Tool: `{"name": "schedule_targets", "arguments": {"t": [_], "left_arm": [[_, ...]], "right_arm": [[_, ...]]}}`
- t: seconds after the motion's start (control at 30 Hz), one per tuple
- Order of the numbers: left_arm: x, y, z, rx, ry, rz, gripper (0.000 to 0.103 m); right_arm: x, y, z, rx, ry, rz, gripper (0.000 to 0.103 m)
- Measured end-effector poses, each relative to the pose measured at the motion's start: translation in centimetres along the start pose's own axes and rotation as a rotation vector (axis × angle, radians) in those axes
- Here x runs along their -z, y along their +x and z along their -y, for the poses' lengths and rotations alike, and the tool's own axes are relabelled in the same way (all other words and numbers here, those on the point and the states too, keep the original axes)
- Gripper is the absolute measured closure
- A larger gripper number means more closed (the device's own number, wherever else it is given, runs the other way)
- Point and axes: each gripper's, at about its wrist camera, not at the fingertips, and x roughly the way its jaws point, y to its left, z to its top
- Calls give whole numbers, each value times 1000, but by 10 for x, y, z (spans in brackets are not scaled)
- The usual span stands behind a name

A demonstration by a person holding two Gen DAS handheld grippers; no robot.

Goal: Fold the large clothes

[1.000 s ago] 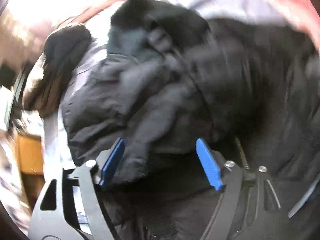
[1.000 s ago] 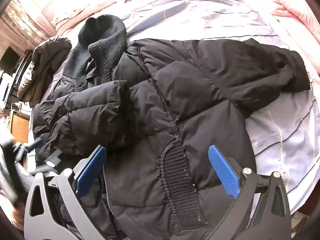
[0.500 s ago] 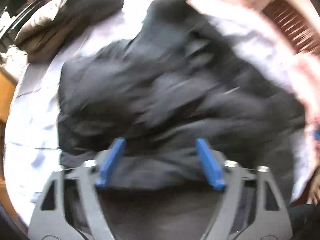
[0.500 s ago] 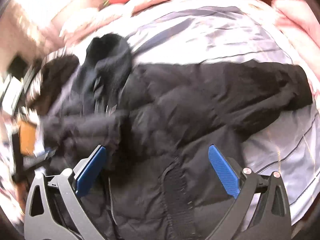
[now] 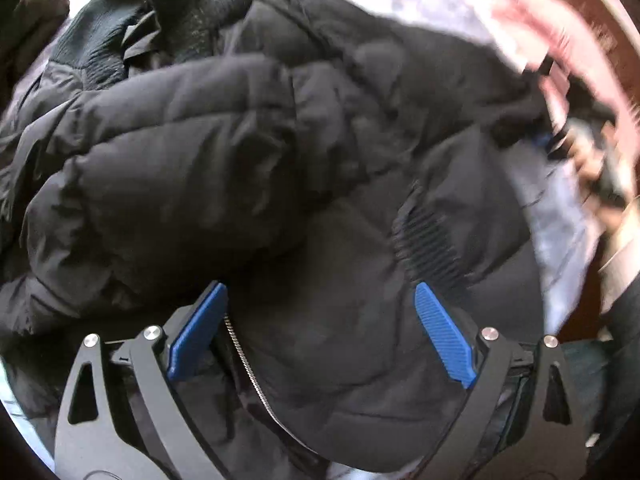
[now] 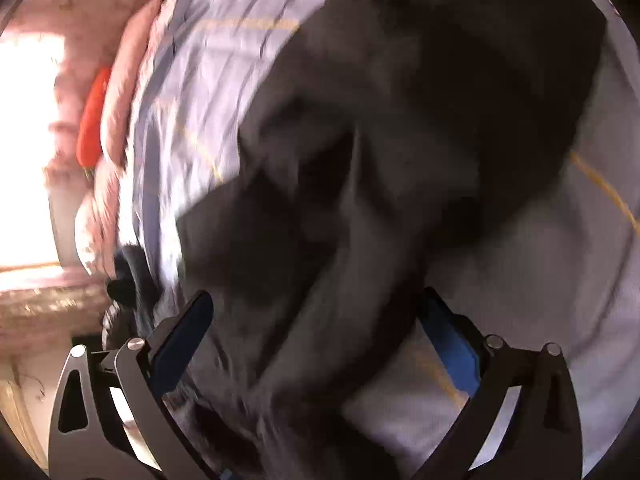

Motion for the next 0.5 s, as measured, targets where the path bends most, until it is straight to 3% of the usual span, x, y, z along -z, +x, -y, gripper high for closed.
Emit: {"name": "schedule_targets", "arguments": {"t": [0.07, 0.1, 0.13, 0.2, 0.23, 0.33, 0.4, 0.5], "left_arm": [[2, 14, 5, -50, 25, -27, 7], [3, 19, 5, -70, 29, -41, 7], [4, 26, 4, -92, 29, -62, 7], [8, 44, -1, -120, 12, -122, 6], [10, 51, -6, -110, -10, -153, 5], [11, 51, -23, -26, -106, -188, 6], [12, 30, -31, 13, -153, -173, 9], [13, -39, -53, 73, -236, -19, 9]], "right_arm": [[-7, 6, 2, 43, 19, 19, 2], [-7, 9, 4, 63, 41, 26, 15], [-7, 10, 4, 68, 54, 35, 39], [-4, 2, -1, 94, 44, 88, 75], [-3, -5, -8, 76, 20, 117, 85], [7, -28, -35, 26, -41, 203, 90], [27, -52, -79, -42, -159, 285, 90], [78, -75, -158, -165, -413, 309, 90]]}}
